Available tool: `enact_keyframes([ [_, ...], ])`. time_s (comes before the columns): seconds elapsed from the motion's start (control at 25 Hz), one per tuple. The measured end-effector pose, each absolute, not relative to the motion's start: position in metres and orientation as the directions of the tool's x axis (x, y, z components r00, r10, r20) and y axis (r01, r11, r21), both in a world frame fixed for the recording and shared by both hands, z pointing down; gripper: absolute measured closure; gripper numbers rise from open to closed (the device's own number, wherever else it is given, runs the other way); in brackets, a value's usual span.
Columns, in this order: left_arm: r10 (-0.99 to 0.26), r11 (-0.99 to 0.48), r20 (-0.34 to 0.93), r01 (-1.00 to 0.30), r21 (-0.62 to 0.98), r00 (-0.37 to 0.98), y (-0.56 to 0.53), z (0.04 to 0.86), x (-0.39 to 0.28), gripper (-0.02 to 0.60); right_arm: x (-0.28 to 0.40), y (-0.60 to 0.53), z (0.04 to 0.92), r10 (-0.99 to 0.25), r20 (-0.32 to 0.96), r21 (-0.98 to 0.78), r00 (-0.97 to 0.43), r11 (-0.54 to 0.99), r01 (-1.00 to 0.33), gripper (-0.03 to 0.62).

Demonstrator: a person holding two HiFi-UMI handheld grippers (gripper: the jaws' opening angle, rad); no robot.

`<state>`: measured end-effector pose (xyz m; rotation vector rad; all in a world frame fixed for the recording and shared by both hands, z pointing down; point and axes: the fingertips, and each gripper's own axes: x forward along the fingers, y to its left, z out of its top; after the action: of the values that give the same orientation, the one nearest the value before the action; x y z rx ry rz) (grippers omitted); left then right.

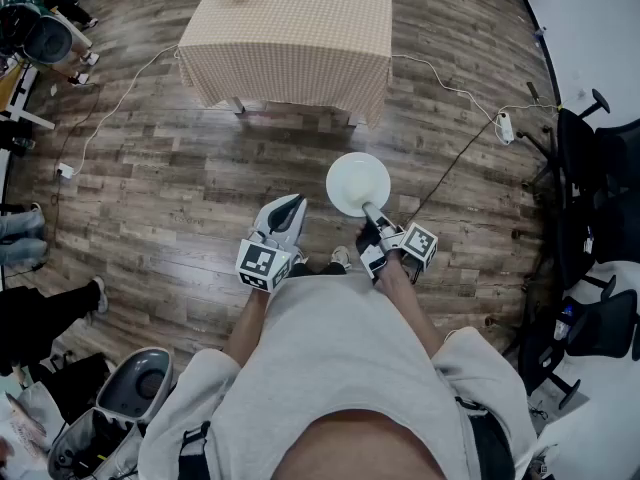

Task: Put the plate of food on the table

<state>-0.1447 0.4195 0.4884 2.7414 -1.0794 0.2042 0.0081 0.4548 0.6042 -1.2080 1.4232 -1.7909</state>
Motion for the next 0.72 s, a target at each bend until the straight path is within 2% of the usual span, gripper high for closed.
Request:
enact_keyframes([
  [0.12, -0.661, -0.715, 0.200, -0.688, 0.122, 0.723, 0.421, 0.488, -0.140, 0.571, 0.012, 0.454, 0.603, -0.848, 0.275, -0.961, -0.453, -0.264, -0.088, 0.585],
  [0.48, -0.660, -0.715, 0.209, -0.688, 0.120, 0.722, 0.429, 0.490, -0.128, 0.571, 0.021, 0.460, 0.604, -0.833, 0.303, -0.952, -0.464, -0.283, -0.115, 0.585],
  [0.72, -0.665, -0.710, 0.218, -0.695, 0.114, 0.714, 0.433, 0.491, -0.114, 0.571, 0.035, 0.461, 0.607, -0.841, 0.270, -0.960, -0.468, -0.270, -0.069, 0.585],
])
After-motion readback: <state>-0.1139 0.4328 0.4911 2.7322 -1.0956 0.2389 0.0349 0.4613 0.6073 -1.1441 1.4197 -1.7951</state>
